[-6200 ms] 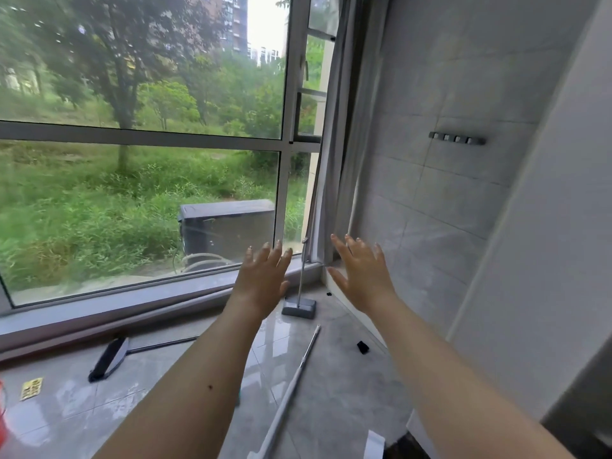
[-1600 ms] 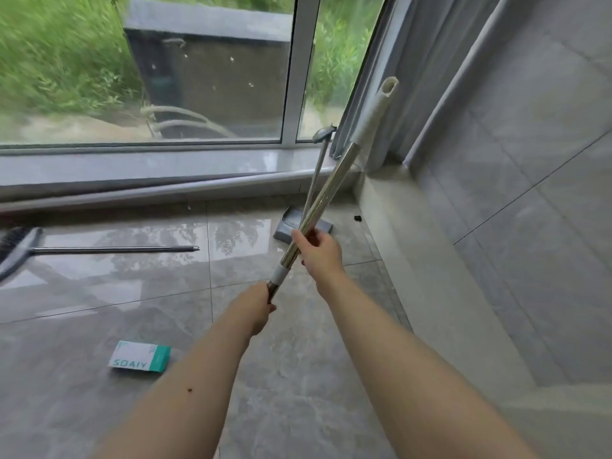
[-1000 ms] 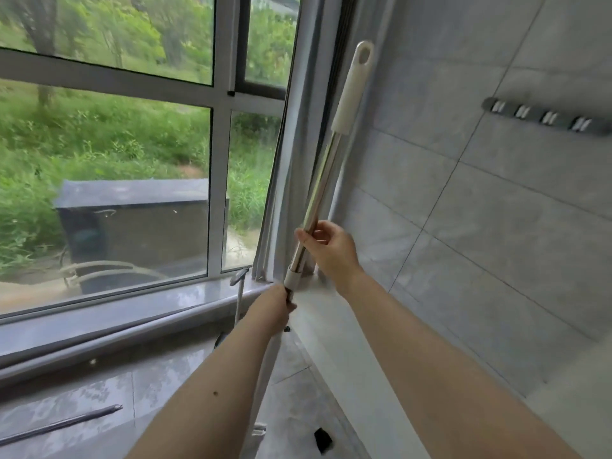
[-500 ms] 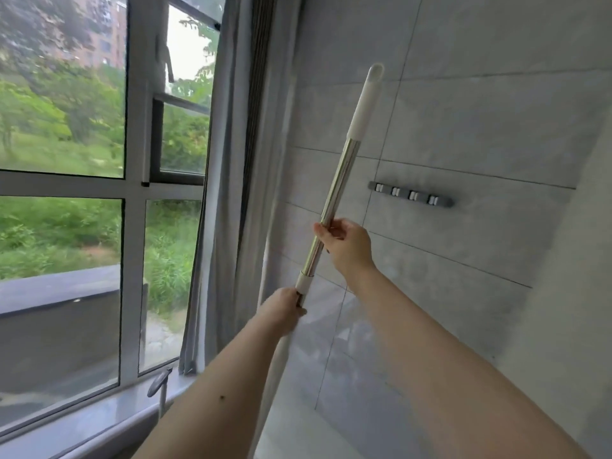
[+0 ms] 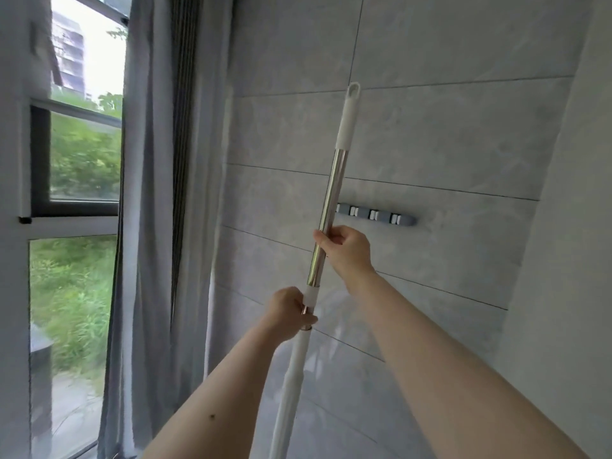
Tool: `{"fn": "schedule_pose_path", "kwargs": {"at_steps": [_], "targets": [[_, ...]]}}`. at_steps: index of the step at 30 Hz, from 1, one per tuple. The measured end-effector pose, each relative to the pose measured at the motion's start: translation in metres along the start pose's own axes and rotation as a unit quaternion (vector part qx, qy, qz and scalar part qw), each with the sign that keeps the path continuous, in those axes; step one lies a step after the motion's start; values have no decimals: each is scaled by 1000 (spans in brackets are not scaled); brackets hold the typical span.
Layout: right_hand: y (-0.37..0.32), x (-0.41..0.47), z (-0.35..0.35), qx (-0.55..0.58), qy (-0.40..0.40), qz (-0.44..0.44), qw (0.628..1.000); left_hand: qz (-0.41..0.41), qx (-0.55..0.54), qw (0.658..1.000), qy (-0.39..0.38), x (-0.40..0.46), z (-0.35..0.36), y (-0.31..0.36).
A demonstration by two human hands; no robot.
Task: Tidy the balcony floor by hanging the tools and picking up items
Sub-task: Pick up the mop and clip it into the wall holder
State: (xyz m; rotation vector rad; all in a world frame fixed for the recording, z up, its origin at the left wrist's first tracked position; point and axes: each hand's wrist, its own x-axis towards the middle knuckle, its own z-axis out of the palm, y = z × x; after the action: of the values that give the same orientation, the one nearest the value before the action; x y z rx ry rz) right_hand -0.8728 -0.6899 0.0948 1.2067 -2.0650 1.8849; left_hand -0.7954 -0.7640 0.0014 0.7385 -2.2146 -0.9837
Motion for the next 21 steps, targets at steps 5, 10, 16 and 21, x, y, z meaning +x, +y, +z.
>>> {"fn": "schedule_pose_path", "kwargs": {"at_steps": [5, 10, 16, 21], "targets": [[23, 47, -3, -13, 32, 20, 999, 44, 19, 999, -18, 57, 24, 9], [41, 90, -6, -15, 68, 11, 997, 97, 48, 992, -61, 110, 47, 12], [62, 136, -16, -74, 153, 4, 985, 156, -18, 980, -122, 167, 77, 19], [77, 163, -26, -117, 199, 22, 973, 178, -36, 970, -160, 205, 99, 29]]}}
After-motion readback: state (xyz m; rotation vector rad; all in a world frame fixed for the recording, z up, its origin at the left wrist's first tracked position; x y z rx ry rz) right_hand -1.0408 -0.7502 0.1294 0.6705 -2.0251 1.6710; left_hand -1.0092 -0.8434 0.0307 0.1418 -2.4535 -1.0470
